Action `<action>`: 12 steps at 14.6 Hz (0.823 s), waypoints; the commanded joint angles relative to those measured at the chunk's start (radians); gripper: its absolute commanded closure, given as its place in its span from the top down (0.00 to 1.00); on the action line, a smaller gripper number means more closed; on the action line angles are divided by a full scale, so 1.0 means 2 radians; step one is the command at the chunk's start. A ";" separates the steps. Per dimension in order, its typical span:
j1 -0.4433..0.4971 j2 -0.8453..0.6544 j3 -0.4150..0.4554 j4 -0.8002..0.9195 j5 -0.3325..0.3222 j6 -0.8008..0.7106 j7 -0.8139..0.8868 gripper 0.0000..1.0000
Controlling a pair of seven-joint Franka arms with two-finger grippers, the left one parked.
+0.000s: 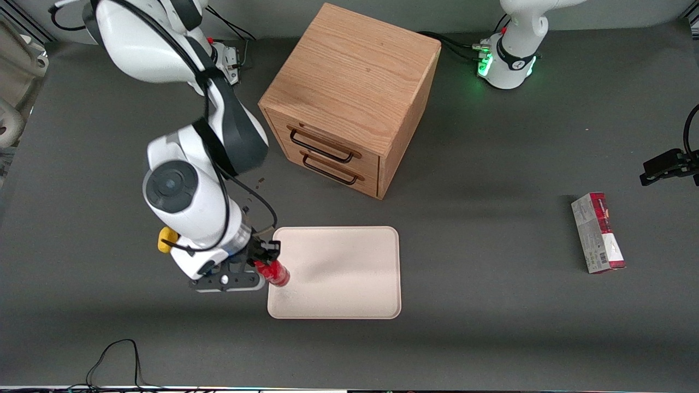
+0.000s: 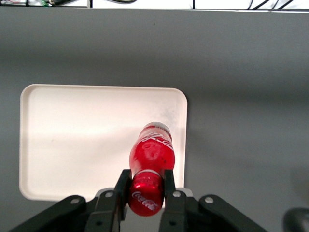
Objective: Place coke bottle on tray
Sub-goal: 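Lower the bottle upright onto the tray's edge and open the gripper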
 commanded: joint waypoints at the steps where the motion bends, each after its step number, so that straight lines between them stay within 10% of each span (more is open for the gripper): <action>1: -0.001 0.022 0.000 0.014 -0.009 0.025 0.009 0.00; 9: -0.007 0.067 0.001 0.007 -0.007 0.058 0.002 0.00; 10: -0.007 0.067 0.002 0.007 -0.006 0.058 0.004 0.14; 11: -0.007 0.067 0.002 0.006 -0.006 0.058 0.010 0.87; 12: -0.007 0.066 0.002 0.006 -0.004 0.058 0.011 1.00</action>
